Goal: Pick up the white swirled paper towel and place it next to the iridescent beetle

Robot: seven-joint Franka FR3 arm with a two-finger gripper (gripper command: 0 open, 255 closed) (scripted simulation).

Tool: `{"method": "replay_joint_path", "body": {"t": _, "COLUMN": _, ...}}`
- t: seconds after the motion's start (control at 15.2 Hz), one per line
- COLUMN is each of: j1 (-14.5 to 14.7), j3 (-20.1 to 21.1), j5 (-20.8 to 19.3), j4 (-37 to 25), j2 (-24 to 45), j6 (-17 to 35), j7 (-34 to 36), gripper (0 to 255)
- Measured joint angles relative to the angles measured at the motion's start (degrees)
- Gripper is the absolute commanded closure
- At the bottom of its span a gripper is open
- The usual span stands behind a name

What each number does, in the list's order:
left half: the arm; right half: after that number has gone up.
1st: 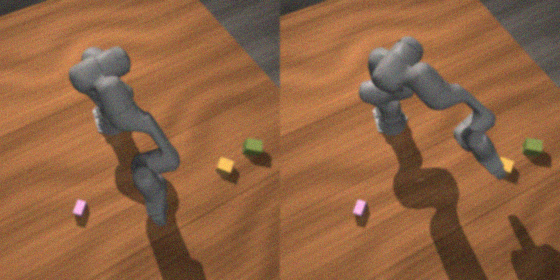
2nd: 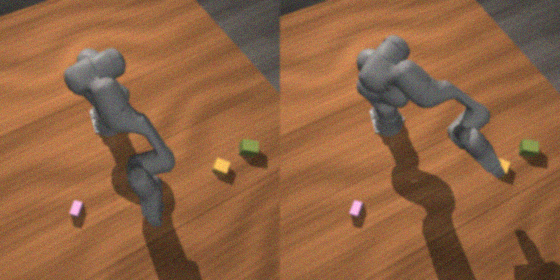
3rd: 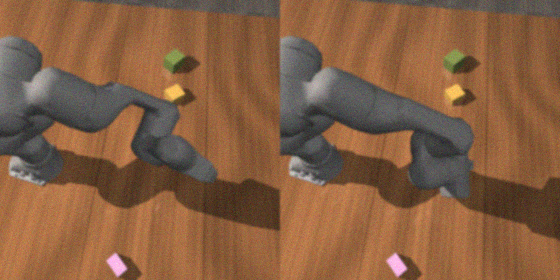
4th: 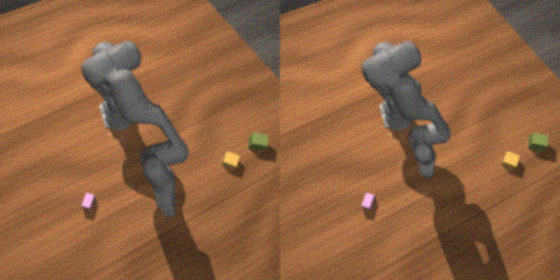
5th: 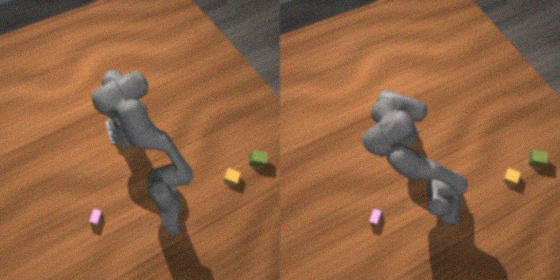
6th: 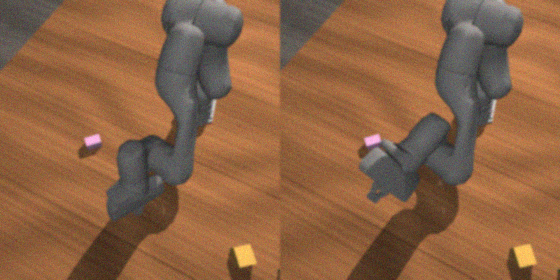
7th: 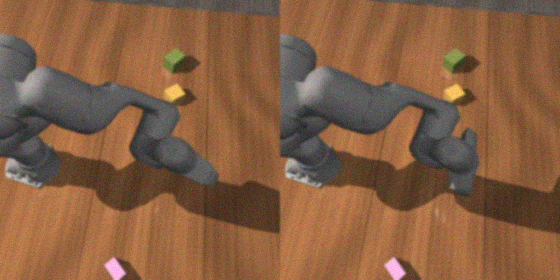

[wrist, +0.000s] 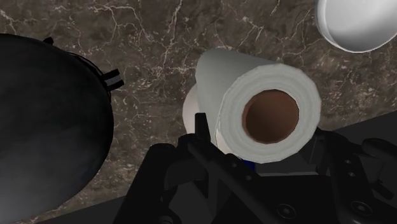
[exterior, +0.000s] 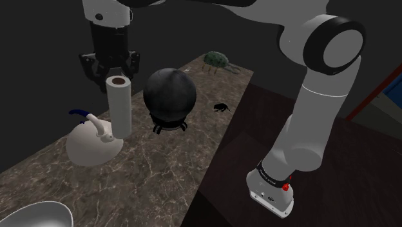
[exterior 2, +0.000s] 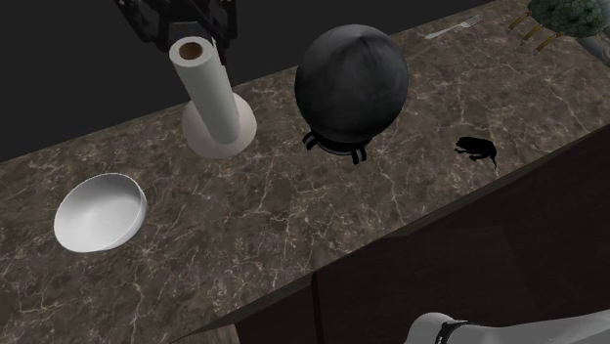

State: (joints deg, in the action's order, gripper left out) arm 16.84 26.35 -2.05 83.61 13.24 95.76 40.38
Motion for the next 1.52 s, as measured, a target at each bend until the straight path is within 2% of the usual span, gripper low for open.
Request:
{"method": "replay_joint_path", "body": {"t": 0.53, "j1": 0.85, "j3": 0.18, "j5": -0.74, "j4": -8.23, "j2": 1.61, "j6": -6.73, "j7": 0.6, "gripper": 255}}
{"method": "replay_joint_path", "body": {"t": 0.99, "j1": 2.4, "j3": 0.36, "j5": -2.14, "j4": -17.96, "j2": 4.61, "j6": -13.64, "j7": 1.43, "gripper": 255}}
{"method": "replay_joint_path", "body": {"t": 1.52, "j1": 6.08, "j3": 0.35, "j5": -5.12, "j4": -33.99, "j2": 10.85, "j6": -23.62, "j7": 2.47, "gripper": 255}}
